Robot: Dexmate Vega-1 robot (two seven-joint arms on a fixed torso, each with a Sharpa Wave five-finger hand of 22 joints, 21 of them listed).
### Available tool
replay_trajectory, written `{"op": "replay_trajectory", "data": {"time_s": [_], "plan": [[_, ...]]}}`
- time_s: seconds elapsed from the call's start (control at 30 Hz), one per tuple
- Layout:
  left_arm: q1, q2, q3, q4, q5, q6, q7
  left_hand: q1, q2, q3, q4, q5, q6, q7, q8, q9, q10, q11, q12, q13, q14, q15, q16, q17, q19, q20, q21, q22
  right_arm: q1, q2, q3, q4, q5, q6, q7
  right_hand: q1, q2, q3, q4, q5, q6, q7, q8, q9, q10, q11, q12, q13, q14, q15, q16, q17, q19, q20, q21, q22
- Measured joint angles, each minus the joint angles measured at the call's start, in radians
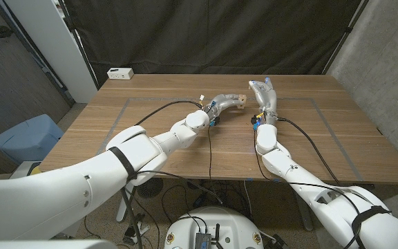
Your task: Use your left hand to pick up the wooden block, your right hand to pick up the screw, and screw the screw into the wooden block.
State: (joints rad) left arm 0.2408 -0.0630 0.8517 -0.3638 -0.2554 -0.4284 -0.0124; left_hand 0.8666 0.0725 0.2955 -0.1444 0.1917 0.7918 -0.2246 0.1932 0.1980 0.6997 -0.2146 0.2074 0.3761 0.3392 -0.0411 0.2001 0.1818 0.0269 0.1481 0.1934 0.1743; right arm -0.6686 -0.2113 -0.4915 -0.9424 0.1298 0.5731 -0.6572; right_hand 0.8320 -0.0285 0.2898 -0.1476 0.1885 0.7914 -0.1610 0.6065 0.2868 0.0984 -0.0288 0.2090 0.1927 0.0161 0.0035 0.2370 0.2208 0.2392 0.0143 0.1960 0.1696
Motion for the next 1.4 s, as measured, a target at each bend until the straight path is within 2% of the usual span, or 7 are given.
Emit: {"op": "replay_trajectory", "data": {"time_s": [0.9,1.4], "plan": [[-0.04,-0.031,0.007,0.004,-0.025,0.067,-0.002,0.0,0.0,0.0,0.0,0.0,0.002,0.001,0.002,-0.001,0.0,0.0,0.0,0.0,0.0,0.0,0.0,0.0,0.0,0.0,0.0,0.0,0.048,0.023,-0.018,0.079,-0.022,0.047,-0.054,0.004,0.004,0.0,0.0,0.0,0.005,0.006,0.0,-0.004,0.007,0.0,0.0,0.0,0.004,-0.004,0.0,0.0,0.0,0.0,0.0,0.0],[-0.046,-0.042,0.01,0.005,-0.038,0.077,0.0,-0.009,-0.001,-0.001,-0.001,0.005,0.002,0.001,0.003,0.0,0.0,0.0,0.0,0.0,0.0,0.0,0.0,0.0,0.0,0.0,0.0,0.0,0.086,0.045,-0.036,0.165,-0.045,0.091,-0.086,0.004,0.004,0.0,0.0,0.0,0.005,0.006,0.0,-0.004,0.012,-0.005,0.0,0.0,0.007,-0.007,0.0,0.0,0.0,0.0,0.0,0.0]]}}
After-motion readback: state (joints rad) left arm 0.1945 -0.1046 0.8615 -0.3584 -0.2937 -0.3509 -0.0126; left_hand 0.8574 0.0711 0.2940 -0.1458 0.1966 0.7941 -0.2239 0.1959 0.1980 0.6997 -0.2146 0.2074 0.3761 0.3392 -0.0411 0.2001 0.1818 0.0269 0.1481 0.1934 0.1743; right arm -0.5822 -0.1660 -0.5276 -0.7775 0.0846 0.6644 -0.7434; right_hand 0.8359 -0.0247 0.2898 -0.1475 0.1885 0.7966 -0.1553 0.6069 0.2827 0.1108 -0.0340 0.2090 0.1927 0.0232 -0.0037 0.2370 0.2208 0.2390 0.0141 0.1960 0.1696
